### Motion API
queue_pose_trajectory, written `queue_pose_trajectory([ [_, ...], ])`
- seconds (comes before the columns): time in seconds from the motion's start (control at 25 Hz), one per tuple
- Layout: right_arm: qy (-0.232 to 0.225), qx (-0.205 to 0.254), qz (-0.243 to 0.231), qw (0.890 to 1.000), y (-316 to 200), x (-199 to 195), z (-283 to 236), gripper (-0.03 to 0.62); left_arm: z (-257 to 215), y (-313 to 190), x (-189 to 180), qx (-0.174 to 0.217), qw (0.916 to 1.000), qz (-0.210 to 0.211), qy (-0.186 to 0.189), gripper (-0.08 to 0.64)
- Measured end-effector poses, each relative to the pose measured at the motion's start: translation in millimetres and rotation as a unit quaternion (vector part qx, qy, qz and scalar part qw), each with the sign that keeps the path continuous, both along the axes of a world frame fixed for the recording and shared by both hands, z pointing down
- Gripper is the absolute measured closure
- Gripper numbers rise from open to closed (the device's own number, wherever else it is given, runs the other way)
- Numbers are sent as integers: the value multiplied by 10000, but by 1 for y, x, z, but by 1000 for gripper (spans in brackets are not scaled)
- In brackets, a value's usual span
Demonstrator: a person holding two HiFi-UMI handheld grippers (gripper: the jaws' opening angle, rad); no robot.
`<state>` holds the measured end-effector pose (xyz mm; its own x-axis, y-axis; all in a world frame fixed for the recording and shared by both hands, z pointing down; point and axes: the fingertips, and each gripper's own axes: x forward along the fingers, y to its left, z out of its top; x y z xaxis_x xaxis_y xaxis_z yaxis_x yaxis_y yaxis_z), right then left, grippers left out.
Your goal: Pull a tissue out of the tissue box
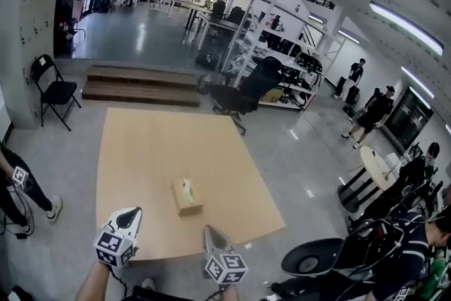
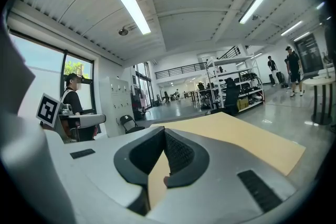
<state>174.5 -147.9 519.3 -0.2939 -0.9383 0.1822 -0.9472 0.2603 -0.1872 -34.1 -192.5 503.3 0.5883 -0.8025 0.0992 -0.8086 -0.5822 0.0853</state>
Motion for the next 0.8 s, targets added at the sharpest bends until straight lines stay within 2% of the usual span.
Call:
queue_pose_trajectory([
  [0.36, 59, 54, 40, 10000, -66, -1, -12, 581, -5, -63, -6, 1, 10000, -13, 1, 552],
  [0.6, 154, 98, 97, 9998, -98, 2, -12, 581, -5, -96, -7, 23, 10000, 3, 28, 552],
  [0.8, 272, 115, -8, 9996, -114, -4, -13, 581, 4, -112, -3, -115, 9999, 76, 36, 552],
])
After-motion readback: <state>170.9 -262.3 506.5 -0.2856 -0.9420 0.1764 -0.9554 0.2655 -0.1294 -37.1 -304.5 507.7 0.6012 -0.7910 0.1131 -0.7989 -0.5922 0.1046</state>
